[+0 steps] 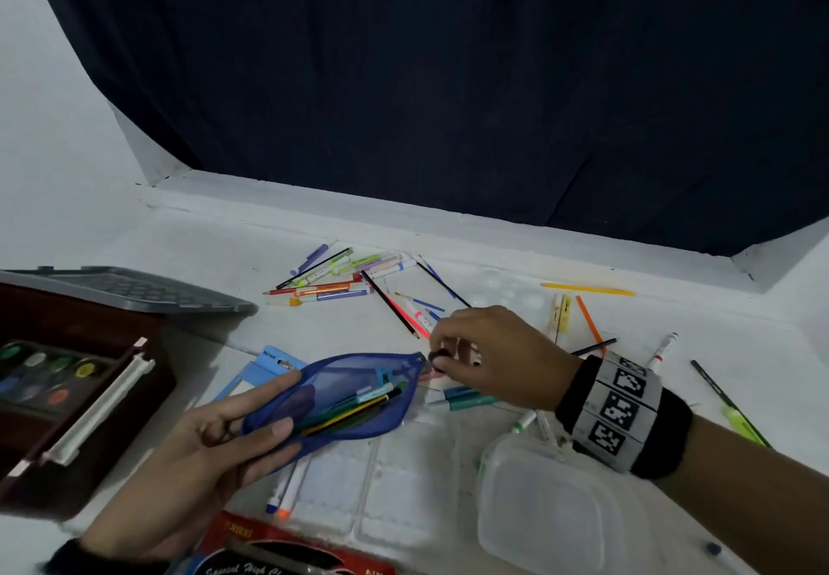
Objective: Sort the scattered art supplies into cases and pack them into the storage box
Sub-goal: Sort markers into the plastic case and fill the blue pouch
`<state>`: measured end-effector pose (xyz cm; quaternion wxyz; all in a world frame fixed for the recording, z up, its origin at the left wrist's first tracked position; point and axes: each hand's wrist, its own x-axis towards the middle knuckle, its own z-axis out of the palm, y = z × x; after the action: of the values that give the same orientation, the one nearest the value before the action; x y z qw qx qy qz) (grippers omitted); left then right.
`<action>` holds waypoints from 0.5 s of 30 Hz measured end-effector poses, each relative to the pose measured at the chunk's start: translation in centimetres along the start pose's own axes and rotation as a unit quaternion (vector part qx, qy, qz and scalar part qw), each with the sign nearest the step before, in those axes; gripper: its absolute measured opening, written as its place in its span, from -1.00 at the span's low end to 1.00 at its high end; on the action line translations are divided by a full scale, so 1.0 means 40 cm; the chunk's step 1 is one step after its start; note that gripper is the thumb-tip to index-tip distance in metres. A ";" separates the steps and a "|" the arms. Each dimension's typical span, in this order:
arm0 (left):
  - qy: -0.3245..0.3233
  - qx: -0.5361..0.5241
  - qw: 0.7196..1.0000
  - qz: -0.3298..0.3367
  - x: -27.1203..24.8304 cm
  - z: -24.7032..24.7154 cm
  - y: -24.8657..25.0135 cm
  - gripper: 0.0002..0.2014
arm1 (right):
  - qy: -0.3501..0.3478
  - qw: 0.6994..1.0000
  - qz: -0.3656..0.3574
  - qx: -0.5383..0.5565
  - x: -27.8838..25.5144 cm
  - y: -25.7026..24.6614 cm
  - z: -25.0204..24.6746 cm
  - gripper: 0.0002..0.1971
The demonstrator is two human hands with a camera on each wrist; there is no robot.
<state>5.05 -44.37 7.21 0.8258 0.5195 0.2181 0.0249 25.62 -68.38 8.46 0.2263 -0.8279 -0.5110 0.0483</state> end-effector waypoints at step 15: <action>-0.054 -0.030 0.996 -0.059 0.047 -0.116 0.018 -0.48 | -0.011 0.997 0.060 -0.038 0.087 -0.137 0.136 -0.48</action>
<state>5.08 -39.60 5.52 0.8518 0.4811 0.2023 -0.0451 21.04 -61.54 6.44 0.1859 -0.8645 -0.4643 0.0510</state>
